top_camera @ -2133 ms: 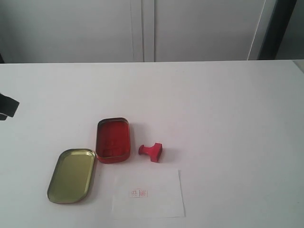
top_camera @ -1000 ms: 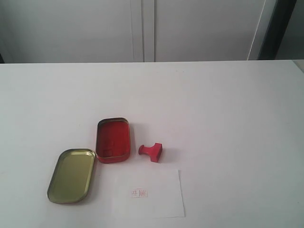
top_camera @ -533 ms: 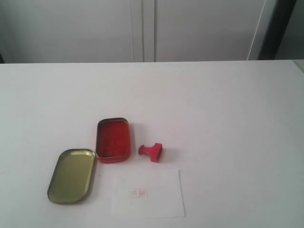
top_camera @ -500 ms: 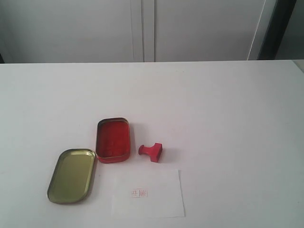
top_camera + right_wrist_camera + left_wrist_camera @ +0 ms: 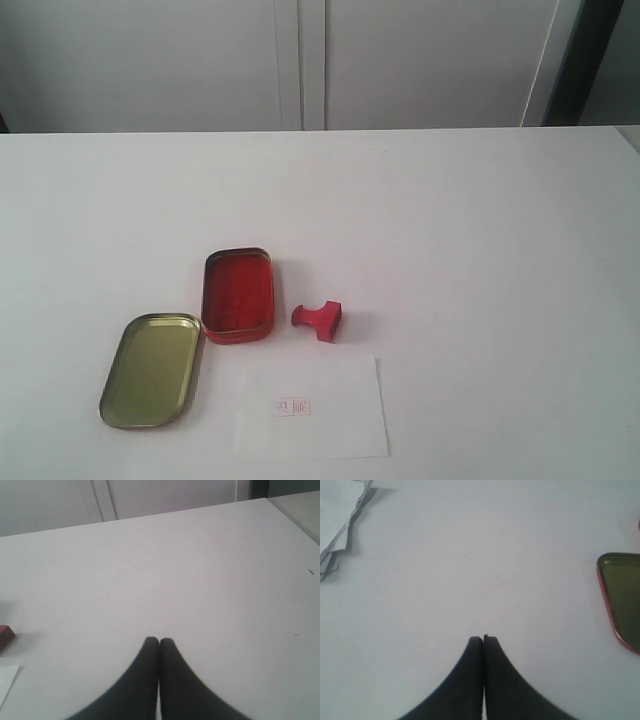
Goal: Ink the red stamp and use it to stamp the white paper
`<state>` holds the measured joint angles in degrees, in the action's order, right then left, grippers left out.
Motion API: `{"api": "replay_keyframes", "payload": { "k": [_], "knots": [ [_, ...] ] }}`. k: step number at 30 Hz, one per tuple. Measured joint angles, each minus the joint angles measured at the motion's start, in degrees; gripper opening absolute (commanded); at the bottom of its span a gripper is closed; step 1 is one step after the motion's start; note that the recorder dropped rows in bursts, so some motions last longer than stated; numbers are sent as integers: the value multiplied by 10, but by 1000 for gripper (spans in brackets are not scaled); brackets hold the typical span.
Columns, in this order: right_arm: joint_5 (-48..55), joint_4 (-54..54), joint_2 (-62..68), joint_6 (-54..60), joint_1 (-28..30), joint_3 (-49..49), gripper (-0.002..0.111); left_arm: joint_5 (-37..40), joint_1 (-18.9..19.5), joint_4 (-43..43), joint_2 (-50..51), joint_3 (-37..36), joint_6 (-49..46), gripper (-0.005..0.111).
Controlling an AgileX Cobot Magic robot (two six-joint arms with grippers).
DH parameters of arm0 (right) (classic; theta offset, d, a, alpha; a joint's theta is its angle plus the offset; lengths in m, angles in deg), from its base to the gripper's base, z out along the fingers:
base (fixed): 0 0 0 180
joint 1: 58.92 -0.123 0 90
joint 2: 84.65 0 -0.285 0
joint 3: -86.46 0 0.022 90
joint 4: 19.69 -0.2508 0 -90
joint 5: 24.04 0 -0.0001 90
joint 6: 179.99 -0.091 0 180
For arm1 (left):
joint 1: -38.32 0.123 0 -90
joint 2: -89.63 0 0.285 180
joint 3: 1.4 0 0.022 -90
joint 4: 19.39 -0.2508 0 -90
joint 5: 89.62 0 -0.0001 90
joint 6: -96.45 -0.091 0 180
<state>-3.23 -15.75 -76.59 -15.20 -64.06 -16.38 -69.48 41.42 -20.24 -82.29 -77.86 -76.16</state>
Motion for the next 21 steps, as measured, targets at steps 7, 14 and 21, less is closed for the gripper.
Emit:
{"api": "replay_keyframes", "payload": {
  "k": [7,14,21],
  "knots": [
    [0,0,0,0,0,0,0,-11,1,0,0,-2,-35,0],
    [0,0,0,0,0,0,0,-11,1,0,0,-2,-59,0],
    [0,0,0,0,0,0,0,-11,1,0,0,-2,-62,0]
  ]
}}
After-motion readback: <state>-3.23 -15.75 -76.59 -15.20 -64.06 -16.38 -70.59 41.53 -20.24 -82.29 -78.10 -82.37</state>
